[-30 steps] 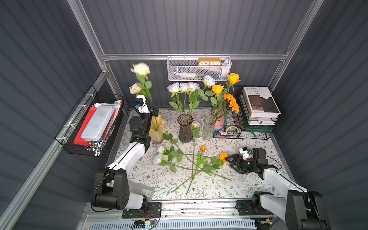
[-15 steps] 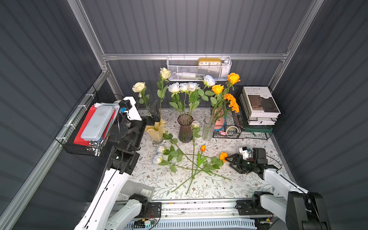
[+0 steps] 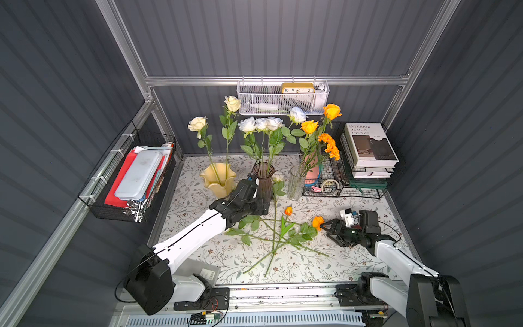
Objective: Arrange the flowers in different vases according to their colors
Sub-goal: Pick up the flower at the center of the board.
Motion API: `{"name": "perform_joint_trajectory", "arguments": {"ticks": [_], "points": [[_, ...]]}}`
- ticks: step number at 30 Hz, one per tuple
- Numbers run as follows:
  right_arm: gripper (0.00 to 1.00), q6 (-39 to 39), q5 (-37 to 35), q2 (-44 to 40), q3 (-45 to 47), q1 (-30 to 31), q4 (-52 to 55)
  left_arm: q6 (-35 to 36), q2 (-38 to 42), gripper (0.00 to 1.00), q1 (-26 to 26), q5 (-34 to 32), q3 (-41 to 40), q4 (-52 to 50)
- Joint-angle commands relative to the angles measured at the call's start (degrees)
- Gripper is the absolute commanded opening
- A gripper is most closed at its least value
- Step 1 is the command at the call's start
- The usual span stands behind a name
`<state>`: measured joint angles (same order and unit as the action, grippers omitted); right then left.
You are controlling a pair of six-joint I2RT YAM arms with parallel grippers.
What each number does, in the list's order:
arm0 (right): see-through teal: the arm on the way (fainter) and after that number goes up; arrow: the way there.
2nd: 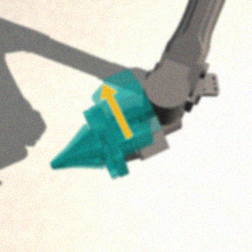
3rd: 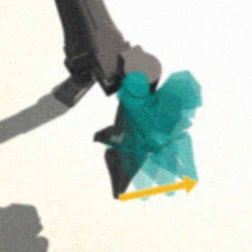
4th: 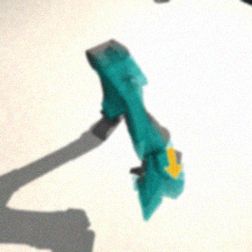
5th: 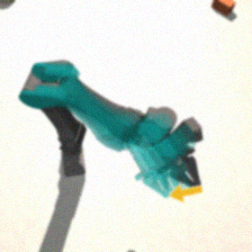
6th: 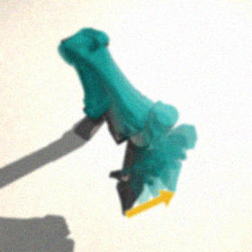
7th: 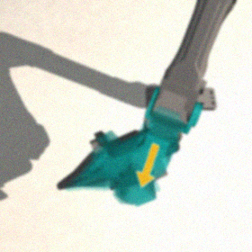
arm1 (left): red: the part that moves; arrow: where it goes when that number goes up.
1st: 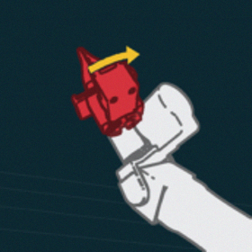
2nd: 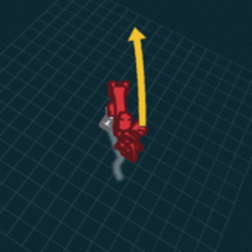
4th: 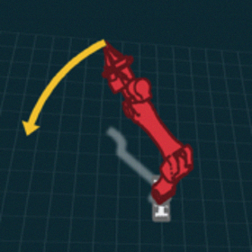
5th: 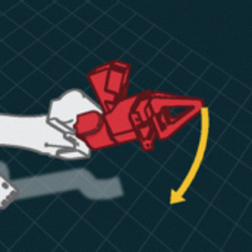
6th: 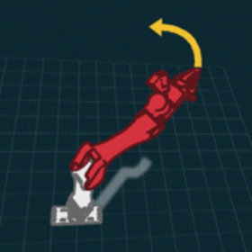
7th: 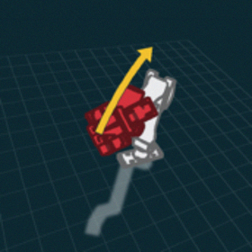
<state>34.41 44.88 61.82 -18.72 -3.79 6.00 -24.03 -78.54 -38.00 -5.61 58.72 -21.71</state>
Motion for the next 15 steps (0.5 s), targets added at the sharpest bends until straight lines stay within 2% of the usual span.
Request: {"name": "perform_joint_trajectory", "arguments": {"ticks": [1, 4, 9, 15], "points": [[0.72, -1.02, -0.41, -0.45, -0.61, 0.28, 0.94, -1.54, -1.68, 0.80, -1.76, 1.73, 1.47, 1.50], [0.72, -1.02, -0.41, -0.64, -0.62, 0.27, 1.09, 1.57, -3.85, 0.80, -5.26, 4.14, 1.29, 3.36], [0.72, -0.97, -0.60, -1.27, -0.53, 0.25, 1.29, 5.80, -7.32, 0.80, -10.72, 5.59, 0.65, 0.16], [0.72, -1.01, -0.59, -1.01, -0.62, 0.28, 1.17, 3.26, -8.91, 0.75, -14.40, 5.43, -2.35, -1.01]]}}
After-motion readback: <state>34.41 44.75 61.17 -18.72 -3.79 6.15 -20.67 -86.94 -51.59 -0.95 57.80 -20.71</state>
